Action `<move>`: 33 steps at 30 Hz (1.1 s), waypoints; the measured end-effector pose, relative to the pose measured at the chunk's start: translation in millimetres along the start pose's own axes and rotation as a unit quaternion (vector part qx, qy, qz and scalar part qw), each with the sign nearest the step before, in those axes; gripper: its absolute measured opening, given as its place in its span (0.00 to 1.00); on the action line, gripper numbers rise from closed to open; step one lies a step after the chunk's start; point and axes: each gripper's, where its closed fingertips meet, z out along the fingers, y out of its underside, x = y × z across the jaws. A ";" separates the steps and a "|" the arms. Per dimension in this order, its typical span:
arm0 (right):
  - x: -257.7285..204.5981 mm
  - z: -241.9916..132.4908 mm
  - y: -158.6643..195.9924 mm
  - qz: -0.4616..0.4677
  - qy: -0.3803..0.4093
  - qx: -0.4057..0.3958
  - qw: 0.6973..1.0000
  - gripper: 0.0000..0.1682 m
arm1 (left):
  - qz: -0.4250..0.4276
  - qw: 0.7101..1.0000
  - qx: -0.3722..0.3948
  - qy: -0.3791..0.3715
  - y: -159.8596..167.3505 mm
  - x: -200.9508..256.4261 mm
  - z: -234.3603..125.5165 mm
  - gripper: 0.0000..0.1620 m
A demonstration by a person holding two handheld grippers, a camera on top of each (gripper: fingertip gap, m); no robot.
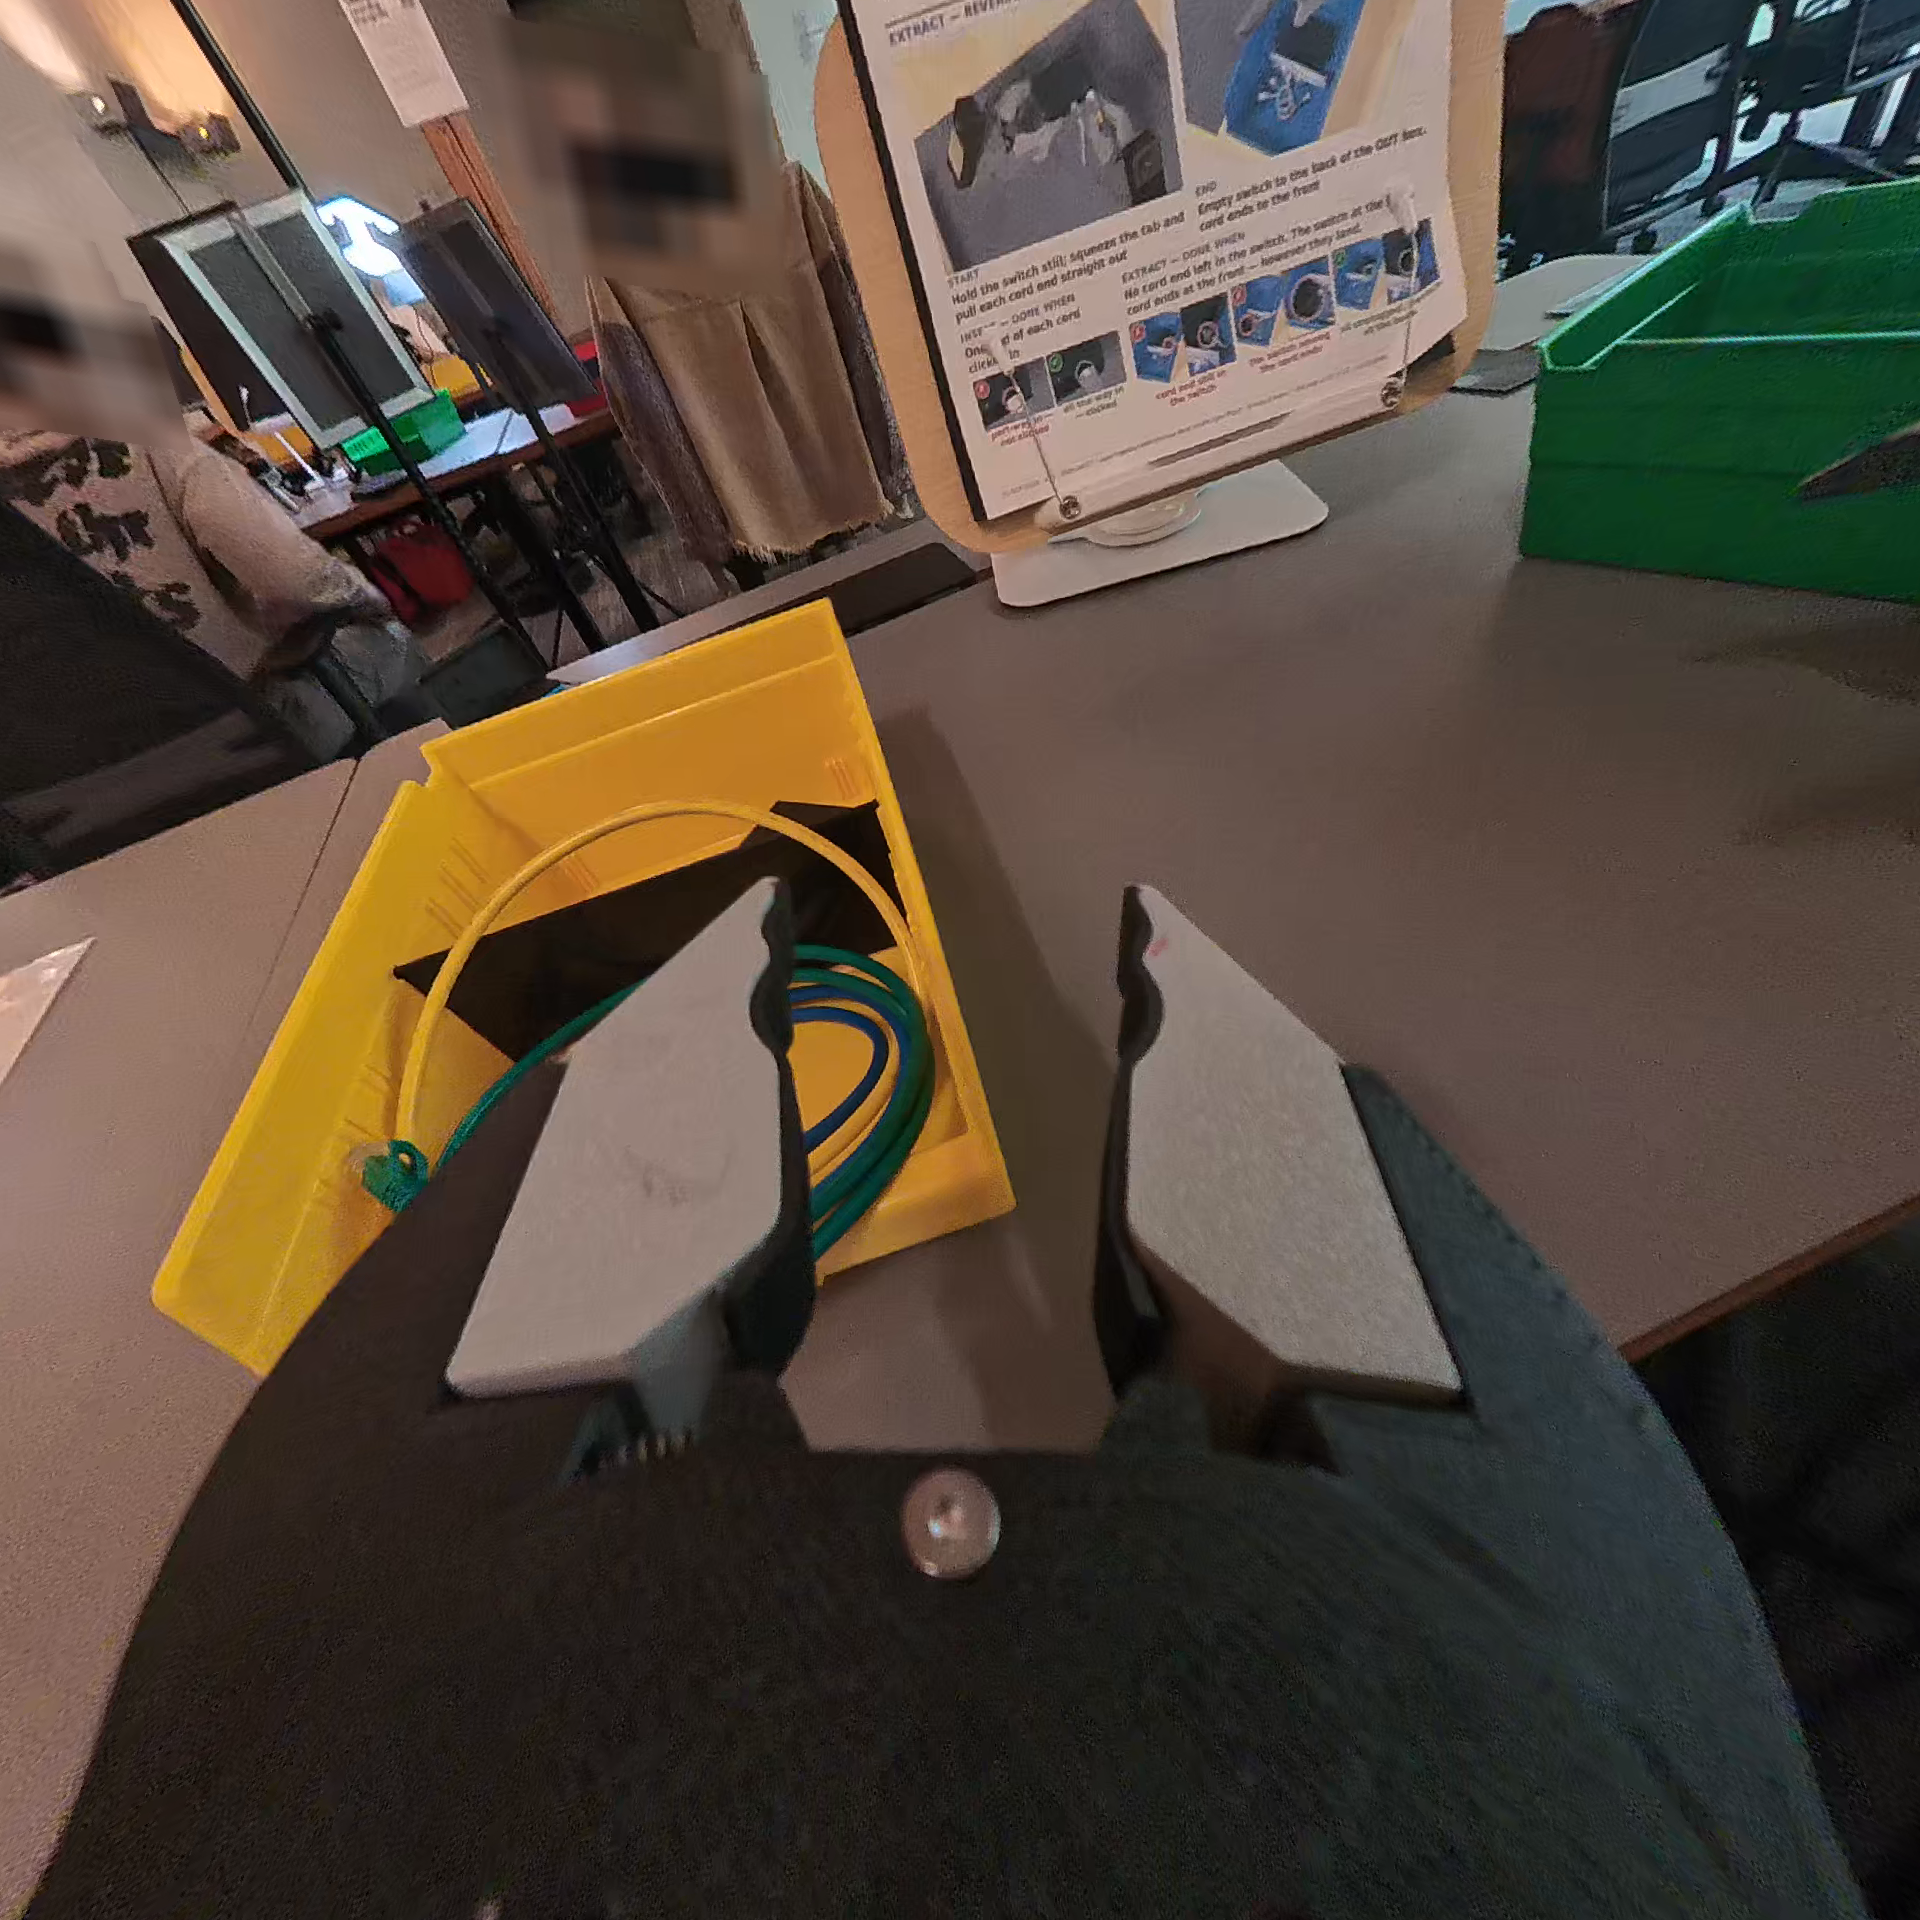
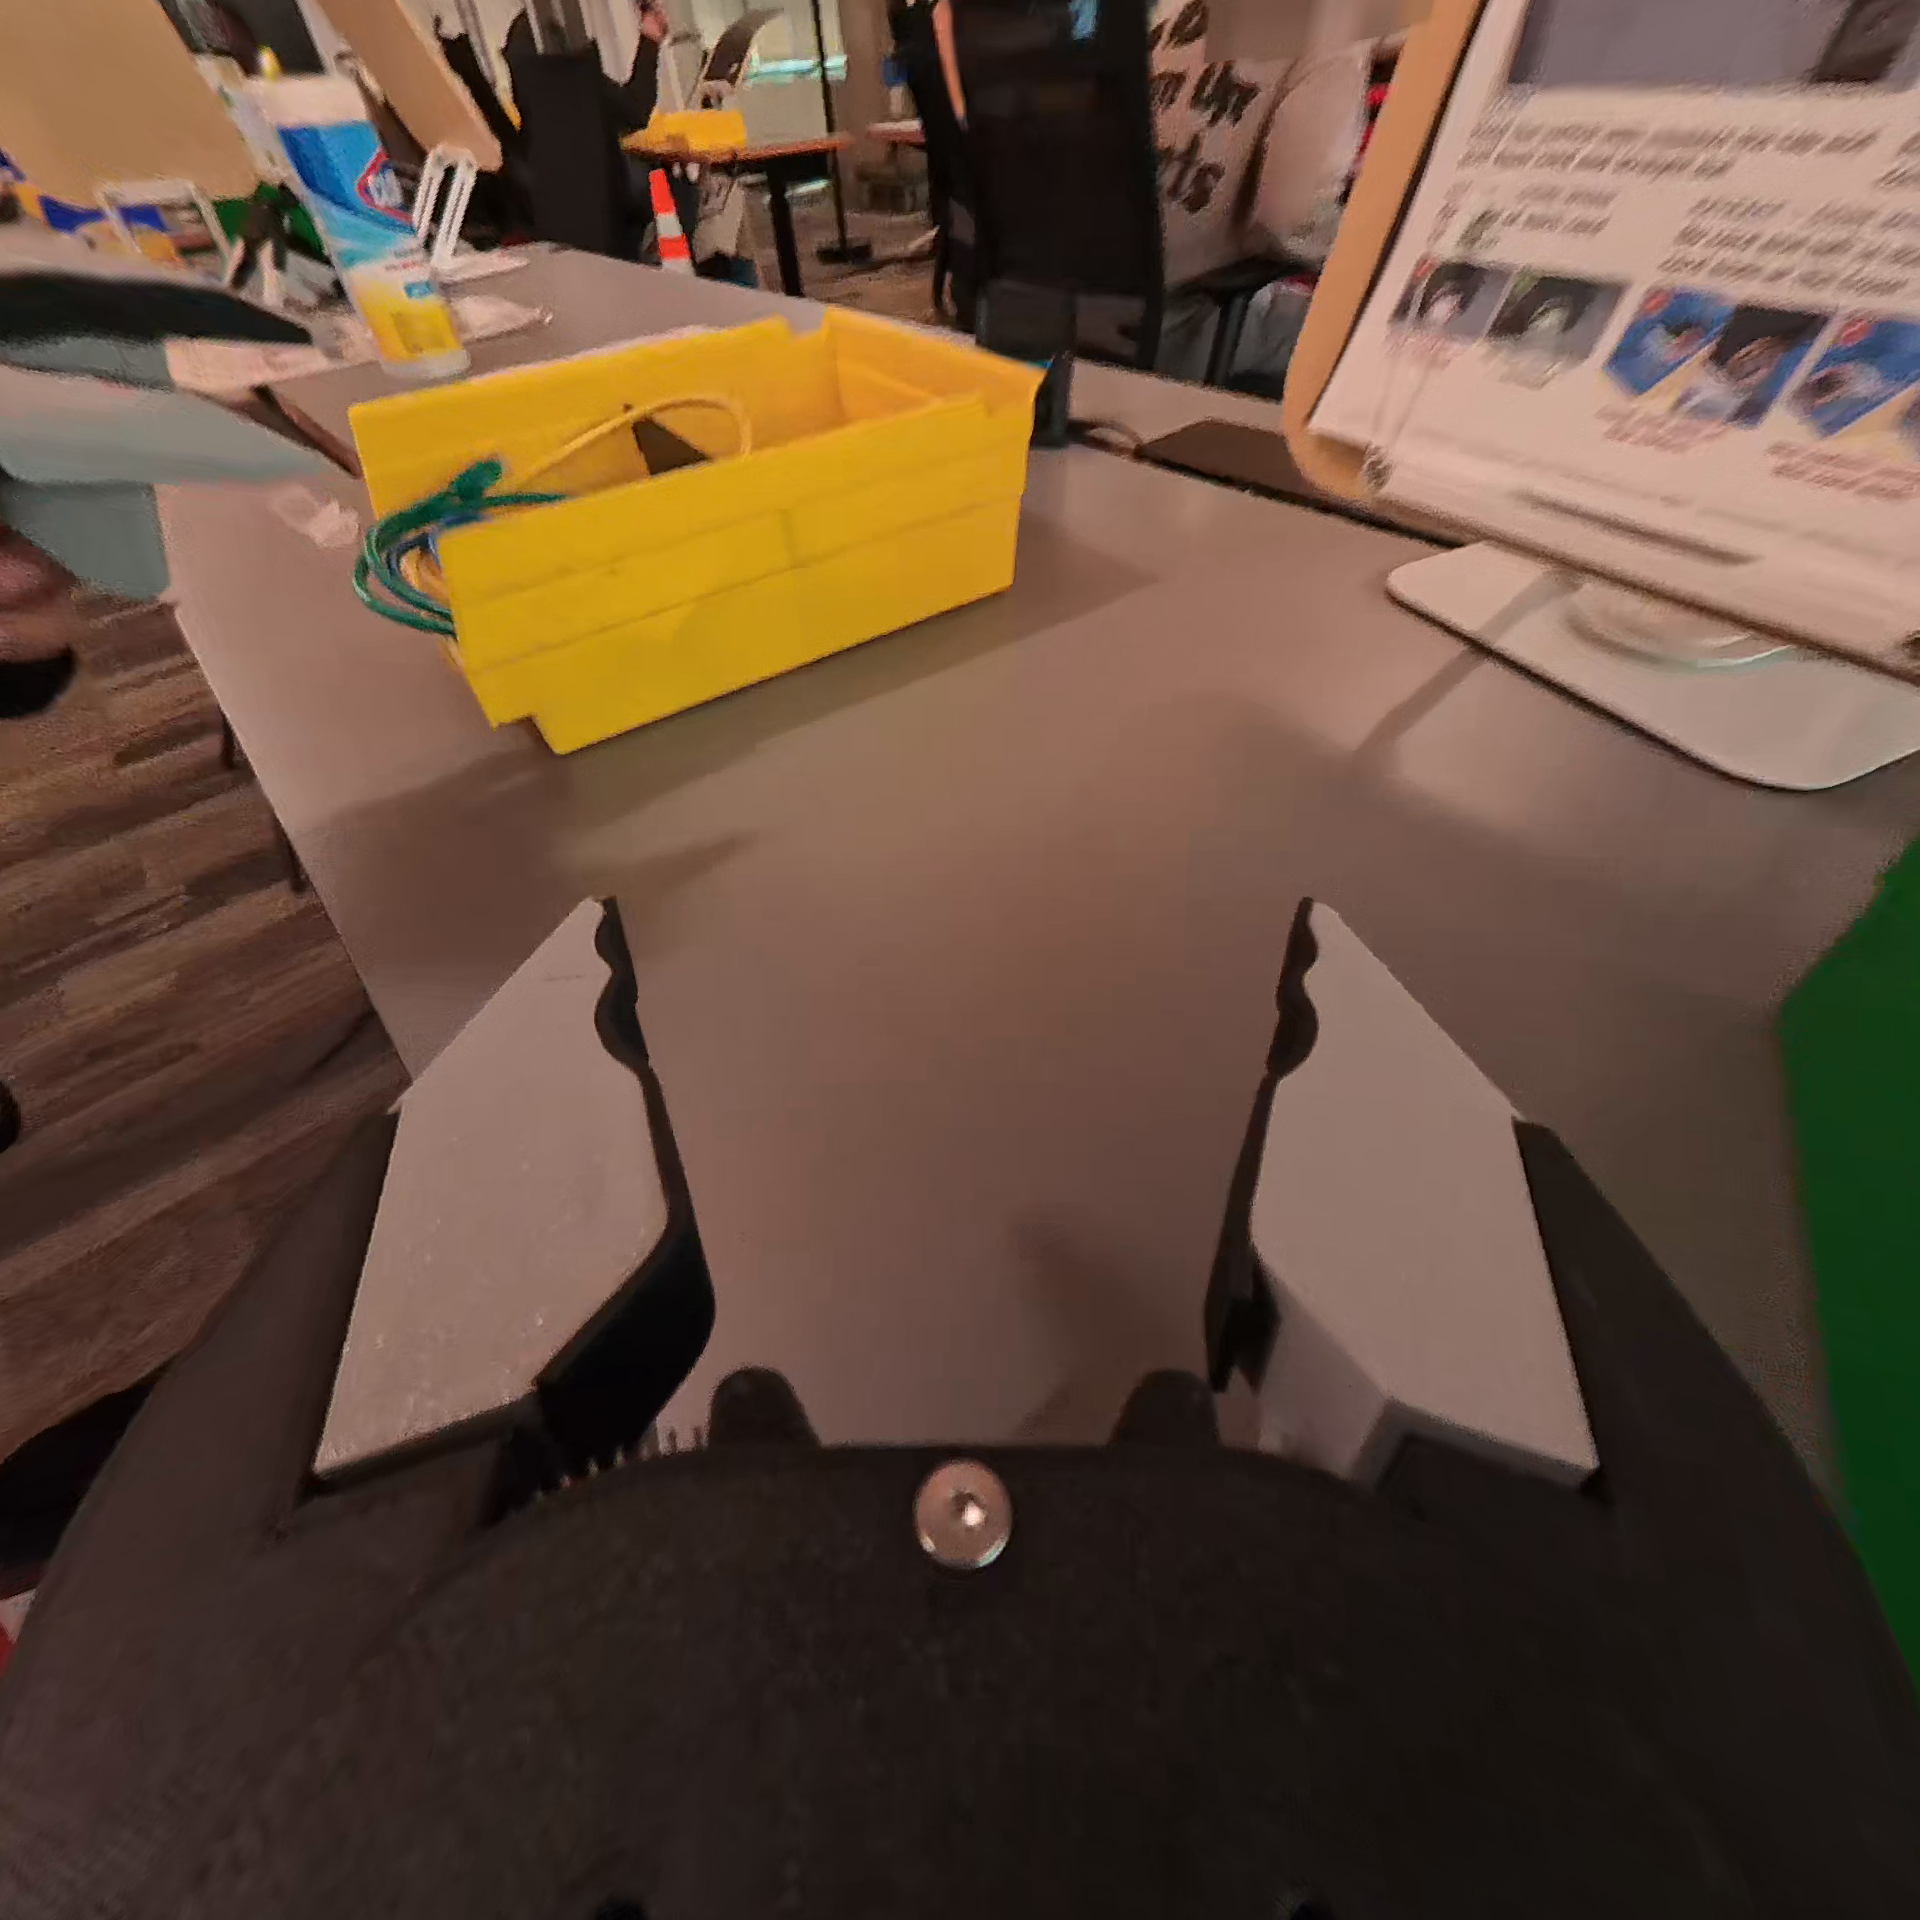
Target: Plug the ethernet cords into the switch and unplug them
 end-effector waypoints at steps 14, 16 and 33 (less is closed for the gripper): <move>43.9 22.9 16.5 -0.030 0.060 0.016 0.998 0.64 | -0.012 1.000 -0.020 -0.007 15.5 -8.0 -20.3 0.36; 43.4 25.8 17.3 -0.041 0.061 0.010 0.997 0.64 | -0.012 1.000 -0.019 -0.010 15.5 -8.4 -25.1 0.36; 38.9 30.9 14.7 -0.045 0.038 0.015 0.998 0.67 | -0.041 0.998 -0.051 -0.018 33.0 -23.0 -18.5 0.34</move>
